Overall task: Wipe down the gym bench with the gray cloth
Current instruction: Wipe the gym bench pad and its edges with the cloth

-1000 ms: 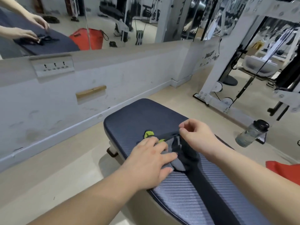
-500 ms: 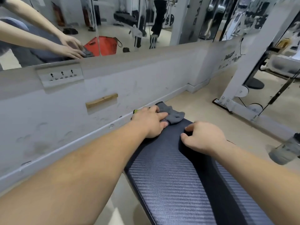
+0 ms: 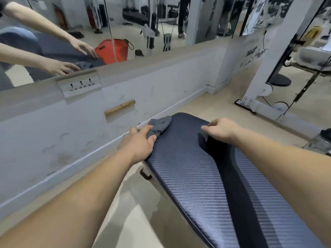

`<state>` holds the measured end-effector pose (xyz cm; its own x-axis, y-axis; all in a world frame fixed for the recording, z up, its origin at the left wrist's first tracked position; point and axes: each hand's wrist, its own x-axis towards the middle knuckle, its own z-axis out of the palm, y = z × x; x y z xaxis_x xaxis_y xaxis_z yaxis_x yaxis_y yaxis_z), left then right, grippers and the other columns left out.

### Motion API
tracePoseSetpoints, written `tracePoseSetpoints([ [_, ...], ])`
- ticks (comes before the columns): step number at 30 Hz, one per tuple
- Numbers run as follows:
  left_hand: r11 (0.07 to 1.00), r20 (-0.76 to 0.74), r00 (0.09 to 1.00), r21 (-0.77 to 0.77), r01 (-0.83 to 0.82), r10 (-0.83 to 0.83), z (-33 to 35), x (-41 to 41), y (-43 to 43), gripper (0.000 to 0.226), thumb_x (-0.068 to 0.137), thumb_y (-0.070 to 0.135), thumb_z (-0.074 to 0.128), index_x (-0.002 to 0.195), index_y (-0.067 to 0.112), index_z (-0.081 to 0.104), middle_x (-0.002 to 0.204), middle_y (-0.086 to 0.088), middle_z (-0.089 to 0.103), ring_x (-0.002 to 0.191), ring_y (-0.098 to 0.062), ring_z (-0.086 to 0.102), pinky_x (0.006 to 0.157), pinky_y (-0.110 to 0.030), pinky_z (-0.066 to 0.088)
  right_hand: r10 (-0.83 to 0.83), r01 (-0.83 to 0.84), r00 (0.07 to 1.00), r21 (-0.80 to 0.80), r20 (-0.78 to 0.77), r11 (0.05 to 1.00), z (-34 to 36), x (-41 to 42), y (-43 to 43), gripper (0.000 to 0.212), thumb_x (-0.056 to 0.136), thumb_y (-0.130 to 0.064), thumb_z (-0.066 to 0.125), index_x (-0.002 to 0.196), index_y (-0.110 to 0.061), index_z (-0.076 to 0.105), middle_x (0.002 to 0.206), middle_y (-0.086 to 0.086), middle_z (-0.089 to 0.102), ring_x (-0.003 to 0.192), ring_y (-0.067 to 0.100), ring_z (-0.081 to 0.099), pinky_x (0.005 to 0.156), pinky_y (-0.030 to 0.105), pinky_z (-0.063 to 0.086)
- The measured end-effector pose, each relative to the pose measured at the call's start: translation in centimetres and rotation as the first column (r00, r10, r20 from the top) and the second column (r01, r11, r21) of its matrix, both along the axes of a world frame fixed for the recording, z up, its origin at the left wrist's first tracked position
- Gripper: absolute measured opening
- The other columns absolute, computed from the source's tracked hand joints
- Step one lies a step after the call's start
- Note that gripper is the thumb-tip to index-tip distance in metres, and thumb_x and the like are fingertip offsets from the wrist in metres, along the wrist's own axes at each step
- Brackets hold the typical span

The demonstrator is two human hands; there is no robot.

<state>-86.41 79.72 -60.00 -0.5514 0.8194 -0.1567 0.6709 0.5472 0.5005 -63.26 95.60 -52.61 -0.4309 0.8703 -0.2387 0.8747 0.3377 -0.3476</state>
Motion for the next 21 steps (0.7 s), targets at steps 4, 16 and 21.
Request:
tracePoseSetpoints([
  [4,0.982,0.055,0.985,0.088,-0.168,0.163,-0.2,4.0,-4.3,0.041,0.104,0.046,0.039,0.145,0.042,0.039,0.146,-0.011,0.034,0.130,-0.040,0.048,0.108,-0.046,0.043,0.102,-0.082,0.991,0.222,-0.084,0.972,-0.5,-0.5,-5.1,0.035,0.093,-0.041,0.055,0.119,-0.024,0.072,0.119,0.003,0.069,0.113,0.029,0.063,0.094,0.041,0.054],
  [16,0.877,0.391,0.850,0.176,-0.446,0.354,1.5,22.6,-11.4,0.037,0.097,0.030,0.053,0.134,0.030,0.046,0.140,-0.016,0.036,0.107,-0.047,0.060,0.099,-0.044,0.047,0.156,-0.155,0.986,0.026,-0.062,0.988,1.1,10.5,-16.3,0.026,0.094,-0.044,0.058,0.075,-0.026,0.065,0.074,-0.011,0.065,0.081,0.021,0.064,0.076,0.033,0.054],
  [21,0.824,0.491,0.781,0.199,-0.531,0.384,1.2,30.3,-14.3,0.029,0.091,0.038,0.058,0.117,0.044,0.045,0.132,-0.005,0.036,0.104,-0.041,0.058,0.100,-0.049,0.049,0.090,-0.090,0.996,-0.012,-0.018,0.996,1.6,15.7,-19.2,0.030,0.094,-0.043,0.056,0.070,-0.025,0.059,0.075,-0.008,0.065,0.079,0.019,0.063,0.076,0.035,0.054],
])
